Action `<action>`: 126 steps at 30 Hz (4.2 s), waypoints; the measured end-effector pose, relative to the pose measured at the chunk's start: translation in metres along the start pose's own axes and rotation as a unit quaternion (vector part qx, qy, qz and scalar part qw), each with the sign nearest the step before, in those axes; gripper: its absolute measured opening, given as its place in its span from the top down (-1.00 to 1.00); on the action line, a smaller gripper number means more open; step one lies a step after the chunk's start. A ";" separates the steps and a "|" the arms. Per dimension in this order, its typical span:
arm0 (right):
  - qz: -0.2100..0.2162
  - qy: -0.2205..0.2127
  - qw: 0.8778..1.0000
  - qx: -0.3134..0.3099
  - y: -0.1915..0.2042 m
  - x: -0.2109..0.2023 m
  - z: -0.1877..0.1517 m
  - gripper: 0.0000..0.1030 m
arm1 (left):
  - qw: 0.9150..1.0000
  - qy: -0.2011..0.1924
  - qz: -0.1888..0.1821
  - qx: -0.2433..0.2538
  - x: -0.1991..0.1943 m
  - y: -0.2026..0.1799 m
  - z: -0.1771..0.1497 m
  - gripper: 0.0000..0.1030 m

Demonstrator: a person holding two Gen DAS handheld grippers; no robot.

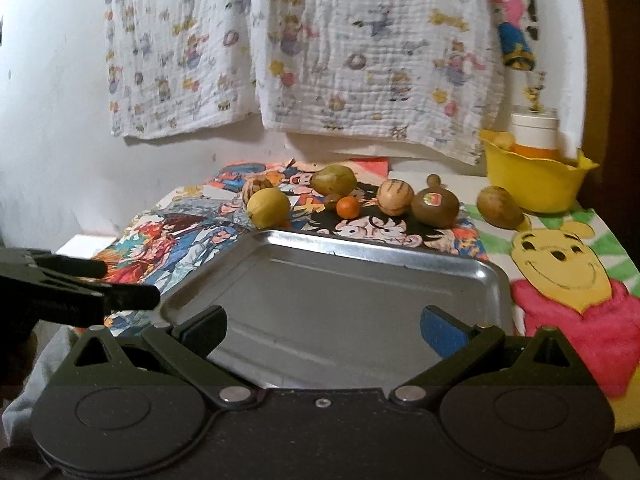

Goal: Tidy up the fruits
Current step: 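Grasp the striped fruit with the left tool while the right tool grasps the lemon, then carry the striped fruit and lemon over the metal tray with both tools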

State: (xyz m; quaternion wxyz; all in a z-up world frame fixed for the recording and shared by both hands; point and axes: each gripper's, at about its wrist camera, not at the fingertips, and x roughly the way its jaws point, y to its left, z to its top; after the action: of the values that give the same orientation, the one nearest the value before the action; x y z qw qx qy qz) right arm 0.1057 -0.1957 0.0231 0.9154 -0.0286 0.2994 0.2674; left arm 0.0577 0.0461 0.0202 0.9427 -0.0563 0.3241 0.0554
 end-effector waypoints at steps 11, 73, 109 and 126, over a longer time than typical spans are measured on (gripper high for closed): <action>0.018 0.036 0.999 -0.026 0.004 0.059 0.065 -0.99 | 1.000 0.015 0.020 -0.006 0.043 0.031 0.058 -0.99; 0.092 0.129 0.984 -0.081 0.060 0.279 0.121 -0.67 | 0.981 0.120 -0.065 -0.141 0.253 0.110 0.164 -0.59; 0.101 0.069 0.990 -0.076 0.054 0.230 0.109 -0.19 | 0.981 0.081 -0.104 -0.143 0.205 0.102 0.152 0.00; 0.077 0.082 0.992 -0.065 0.040 0.120 0.057 -0.19 | 0.981 0.071 -0.141 -0.113 0.101 0.066 0.087 0.00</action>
State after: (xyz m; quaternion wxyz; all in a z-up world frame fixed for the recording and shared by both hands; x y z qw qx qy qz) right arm 0.1971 -0.0932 0.0066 0.8607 -0.0866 0.3566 0.3530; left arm 0.1801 0.1304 0.0220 0.9032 -0.2113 0.3707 -0.0458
